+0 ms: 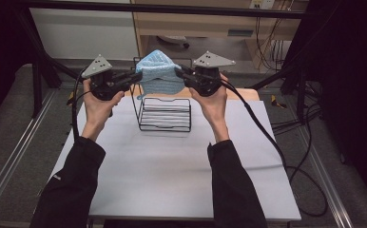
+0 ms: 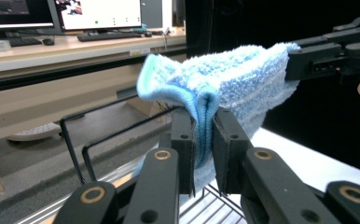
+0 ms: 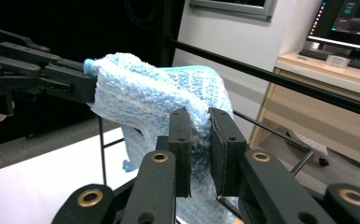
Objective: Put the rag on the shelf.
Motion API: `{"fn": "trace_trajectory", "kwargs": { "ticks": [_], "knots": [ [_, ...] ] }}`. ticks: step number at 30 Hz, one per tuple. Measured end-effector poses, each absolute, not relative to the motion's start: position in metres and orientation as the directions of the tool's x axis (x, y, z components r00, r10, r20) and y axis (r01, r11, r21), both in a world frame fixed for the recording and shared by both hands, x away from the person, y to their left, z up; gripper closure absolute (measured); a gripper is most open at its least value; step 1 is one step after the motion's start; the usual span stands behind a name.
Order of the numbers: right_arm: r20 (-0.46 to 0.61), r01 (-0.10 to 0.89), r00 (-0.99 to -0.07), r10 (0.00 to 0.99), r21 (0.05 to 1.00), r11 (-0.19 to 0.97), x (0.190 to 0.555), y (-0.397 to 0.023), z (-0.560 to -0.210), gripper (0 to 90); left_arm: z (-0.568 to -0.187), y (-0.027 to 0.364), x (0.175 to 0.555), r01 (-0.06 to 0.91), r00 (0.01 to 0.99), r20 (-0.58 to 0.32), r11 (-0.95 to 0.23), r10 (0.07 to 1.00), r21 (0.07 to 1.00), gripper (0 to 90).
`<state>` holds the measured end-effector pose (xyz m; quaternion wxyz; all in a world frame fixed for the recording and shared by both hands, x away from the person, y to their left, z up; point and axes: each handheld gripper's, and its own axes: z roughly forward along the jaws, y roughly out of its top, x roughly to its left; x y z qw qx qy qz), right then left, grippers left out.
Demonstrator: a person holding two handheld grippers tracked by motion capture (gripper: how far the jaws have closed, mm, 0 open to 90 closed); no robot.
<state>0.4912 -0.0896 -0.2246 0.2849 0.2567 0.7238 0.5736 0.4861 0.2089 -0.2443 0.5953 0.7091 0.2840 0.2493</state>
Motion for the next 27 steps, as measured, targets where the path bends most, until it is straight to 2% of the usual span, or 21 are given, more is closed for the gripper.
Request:
{"fn": "trace_trajectory", "kwargs": {
  "ticks": [9,17,24,27],
  "knots": [
    [-0.162,0.016,-0.719,0.676,0.968,0.249,0.483,-0.087,-0.229,80.4,-0.244,0.213,0.481,0.126,0.717,0.000,-0.129,0.698,0.984,76.6],
    [-0.165,0.014,-0.735,0.658,0.966,0.258,0.479,-0.089,-0.234,81.0,-0.216,0.212,0.481,0.129,0.686,-0.008,-0.111,0.727,0.985,71.0],
    [-0.169,0.012,-0.739,0.652,0.964,0.264,0.477,-0.089,-0.237,81.0,-0.190,0.204,0.477,0.082,0.657,0.001,-0.072,0.754,0.994,71.0],
    [-0.176,0.009,-0.740,0.649,0.962,0.272,0.477,-0.088,-0.238,81.0,-0.180,0.200,0.478,0.099,0.655,0.006,-0.093,0.756,0.991,72.4]
  ]
}}
